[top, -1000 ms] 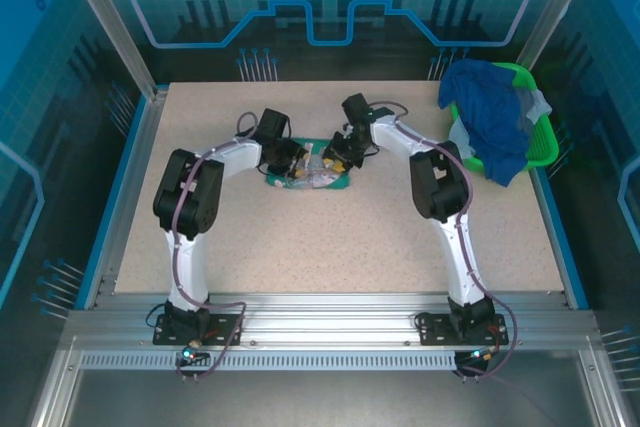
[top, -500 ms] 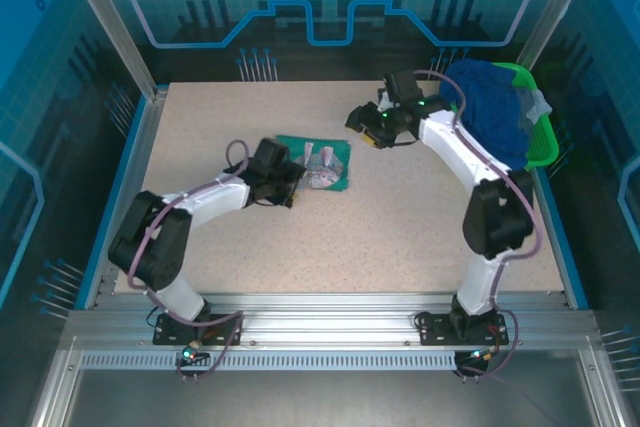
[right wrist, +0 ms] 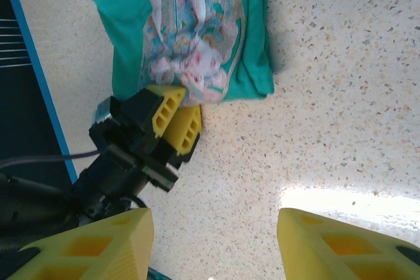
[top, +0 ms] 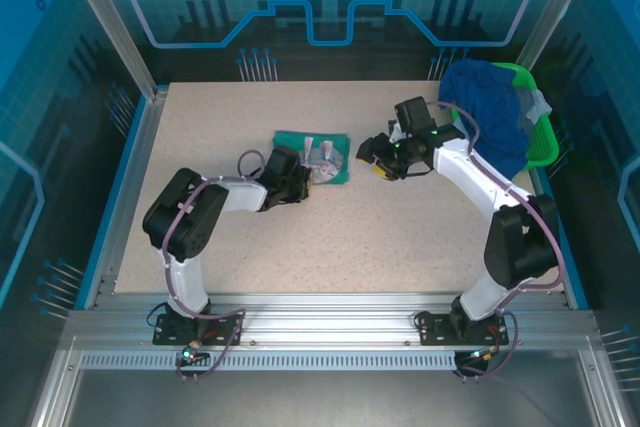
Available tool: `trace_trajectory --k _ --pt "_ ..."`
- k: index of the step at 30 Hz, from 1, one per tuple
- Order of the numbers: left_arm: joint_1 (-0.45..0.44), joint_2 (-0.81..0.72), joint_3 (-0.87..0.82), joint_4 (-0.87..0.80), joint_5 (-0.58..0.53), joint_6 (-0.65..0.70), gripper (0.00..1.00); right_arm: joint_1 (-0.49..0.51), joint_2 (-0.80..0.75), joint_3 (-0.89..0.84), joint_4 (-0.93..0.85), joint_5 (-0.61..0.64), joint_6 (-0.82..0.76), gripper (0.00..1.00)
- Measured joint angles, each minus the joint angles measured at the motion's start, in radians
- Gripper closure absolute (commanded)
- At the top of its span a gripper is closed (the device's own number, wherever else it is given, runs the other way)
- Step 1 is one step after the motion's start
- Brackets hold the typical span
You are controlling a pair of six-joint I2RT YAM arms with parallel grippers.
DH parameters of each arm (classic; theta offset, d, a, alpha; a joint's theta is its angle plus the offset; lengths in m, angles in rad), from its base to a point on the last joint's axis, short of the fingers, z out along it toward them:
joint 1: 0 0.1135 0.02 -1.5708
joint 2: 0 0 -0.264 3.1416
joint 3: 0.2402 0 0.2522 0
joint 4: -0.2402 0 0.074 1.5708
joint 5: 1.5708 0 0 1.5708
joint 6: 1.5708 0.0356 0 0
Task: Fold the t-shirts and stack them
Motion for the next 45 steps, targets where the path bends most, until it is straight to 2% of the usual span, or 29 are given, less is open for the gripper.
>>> trace_trajectory --k 3,5,11,14,17,22,25,28,34,45 --pt "0.002 0.056 0.044 0.051 -0.026 0.0 0.93 0.0 -0.023 -0.019 0.007 -0.006 0.0 0.47" --pt "0.006 0.07 0.061 0.07 -0.047 0.002 0.99 0.0 -0.035 -0.033 0.008 -0.008 0.0 0.46" --pt "0.048 0.07 0.065 0.084 -0.109 0.002 1.0 0.0 -0.051 -0.043 0.005 -0.009 0.0 0.46" --pt "0.114 0.069 0.063 0.091 -0.124 0.004 1.0 0.0 -0.065 -0.043 0.0 -0.008 -0.001 0.46" --pt "0.222 0.067 0.061 0.097 -0.121 0.03 1.0 0.0 -0.081 -0.049 -0.003 -0.009 -0.001 0.46" --pt "0.451 0.071 0.08 0.113 -0.026 0.148 1.0 0.0 -0.109 -0.082 -0.007 -0.01 0.0 0.46" --pt "0.576 0.124 0.171 0.113 0.079 0.253 1.0 0.0 -0.121 -0.095 -0.013 -0.01 0.0 0.46" --pt "0.659 0.205 0.288 0.107 0.187 0.355 1.0 0.0 -0.128 -0.1 -0.015 -0.01 0.0 0.46" --pt "0.75 0.297 0.446 -0.01 0.331 0.512 1.0 -0.005 -0.128 -0.1 -0.017 -0.01 0.0 0.45" --pt "0.805 0.377 0.628 -0.17 0.41 0.61 1.0 -0.015 -0.128 -0.099 -0.034 -0.012 -0.002 0.43"
